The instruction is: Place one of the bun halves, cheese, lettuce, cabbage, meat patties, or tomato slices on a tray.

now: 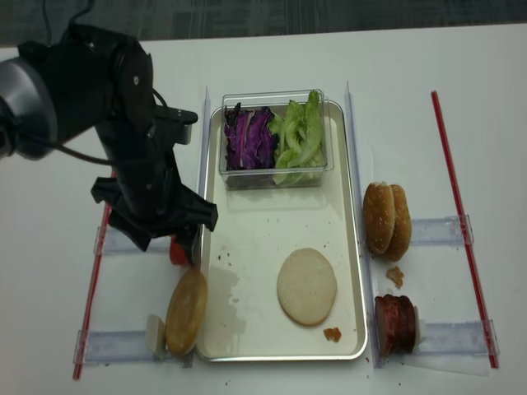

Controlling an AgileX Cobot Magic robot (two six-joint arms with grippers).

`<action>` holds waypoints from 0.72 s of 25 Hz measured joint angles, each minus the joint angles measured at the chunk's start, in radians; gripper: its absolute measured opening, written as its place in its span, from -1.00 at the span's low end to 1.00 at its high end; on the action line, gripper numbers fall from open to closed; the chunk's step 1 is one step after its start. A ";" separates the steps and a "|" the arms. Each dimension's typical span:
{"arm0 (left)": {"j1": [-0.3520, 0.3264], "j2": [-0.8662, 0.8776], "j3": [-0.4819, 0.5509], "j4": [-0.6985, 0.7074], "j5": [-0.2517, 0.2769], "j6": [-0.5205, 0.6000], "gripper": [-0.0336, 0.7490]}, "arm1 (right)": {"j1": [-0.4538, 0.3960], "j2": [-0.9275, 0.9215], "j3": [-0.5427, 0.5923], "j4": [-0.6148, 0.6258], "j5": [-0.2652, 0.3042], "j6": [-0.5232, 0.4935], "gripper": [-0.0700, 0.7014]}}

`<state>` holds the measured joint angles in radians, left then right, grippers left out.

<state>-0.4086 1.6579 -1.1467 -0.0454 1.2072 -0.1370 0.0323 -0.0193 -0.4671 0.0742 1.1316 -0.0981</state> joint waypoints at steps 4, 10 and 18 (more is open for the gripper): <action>0.047 0.000 0.000 0.000 0.000 0.023 0.42 | 0.000 0.000 0.000 0.000 0.000 0.000 0.68; 0.145 -0.048 0.000 0.025 0.000 0.058 0.42 | 0.000 0.000 0.000 0.000 0.000 -0.002 0.68; 0.303 -0.135 0.000 0.039 0.006 0.101 0.42 | 0.000 0.000 0.000 0.000 0.000 -0.002 0.68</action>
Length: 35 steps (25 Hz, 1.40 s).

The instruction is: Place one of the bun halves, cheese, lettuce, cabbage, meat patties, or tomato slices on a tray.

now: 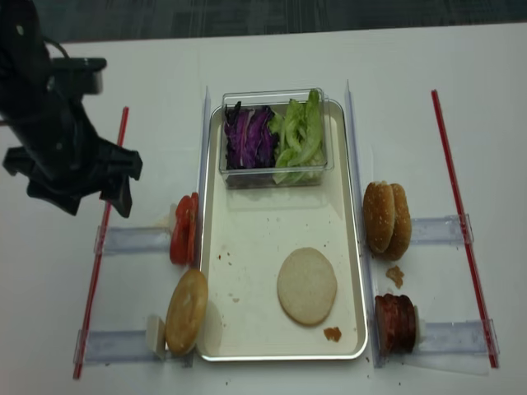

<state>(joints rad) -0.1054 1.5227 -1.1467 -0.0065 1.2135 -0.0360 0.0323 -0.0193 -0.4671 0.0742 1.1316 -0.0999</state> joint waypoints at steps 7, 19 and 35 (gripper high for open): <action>0.052 -0.012 0.000 0.007 0.002 0.023 0.42 | 0.000 0.000 0.000 0.000 0.000 0.000 0.68; 0.068 -0.089 0.028 0.007 0.005 0.027 0.42 | 0.000 0.000 0.000 0.000 0.000 -0.002 0.68; 0.068 -0.365 0.139 0.007 0.018 0.027 0.42 | 0.000 0.000 0.000 0.000 0.000 -0.002 0.68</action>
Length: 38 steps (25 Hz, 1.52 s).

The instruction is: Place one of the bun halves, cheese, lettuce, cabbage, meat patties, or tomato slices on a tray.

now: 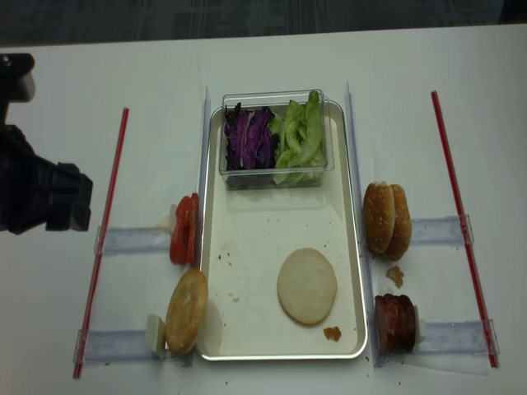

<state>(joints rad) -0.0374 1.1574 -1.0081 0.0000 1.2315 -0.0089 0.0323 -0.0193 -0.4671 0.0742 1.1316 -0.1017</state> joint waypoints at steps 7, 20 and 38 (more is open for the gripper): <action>0.000 -0.078 0.034 0.000 0.004 0.000 0.42 | 0.000 0.000 0.000 0.000 0.000 0.000 0.68; 0.001 -0.277 0.048 0.000 0.018 0.000 0.42 | 0.000 0.000 0.000 0.000 0.000 0.000 0.68; 0.001 -0.491 0.104 0.000 0.028 -0.013 0.42 | 0.000 0.000 0.000 0.000 0.000 0.000 0.68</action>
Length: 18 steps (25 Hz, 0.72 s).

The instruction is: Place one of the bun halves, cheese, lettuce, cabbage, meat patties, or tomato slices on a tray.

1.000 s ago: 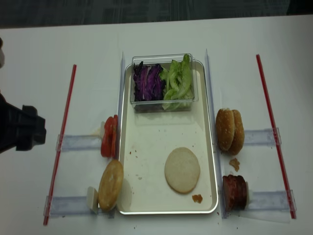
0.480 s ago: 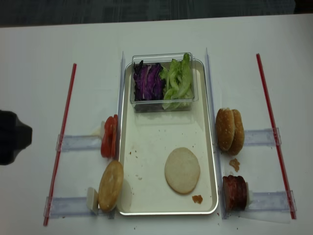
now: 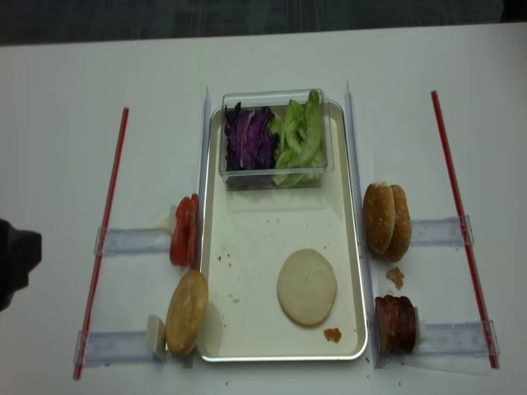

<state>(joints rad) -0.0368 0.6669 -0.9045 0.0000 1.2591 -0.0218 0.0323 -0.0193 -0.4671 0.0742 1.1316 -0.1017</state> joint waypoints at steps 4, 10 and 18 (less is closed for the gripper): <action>0.000 -0.059 0.071 0.000 0.000 -0.005 0.42 | 0.000 0.000 0.000 0.000 0.000 0.000 0.68; 0.000 -0.128 0.149 0.000 0.000 -0.016 0.42 | 0.000 0.000 0.000 0.000 0.000 0.000 0.68; 0.002 -0.197 0.219 0.023 0.002 -0.016 0.42 | 0.000 0.000 0.000 0.000 0.000 0.002 0.68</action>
<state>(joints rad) -0.0352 0.4701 -0.6853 0.0226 1.2614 -0.0382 0.0323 -0.0193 -0.4671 0.0742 1.1316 -0.0998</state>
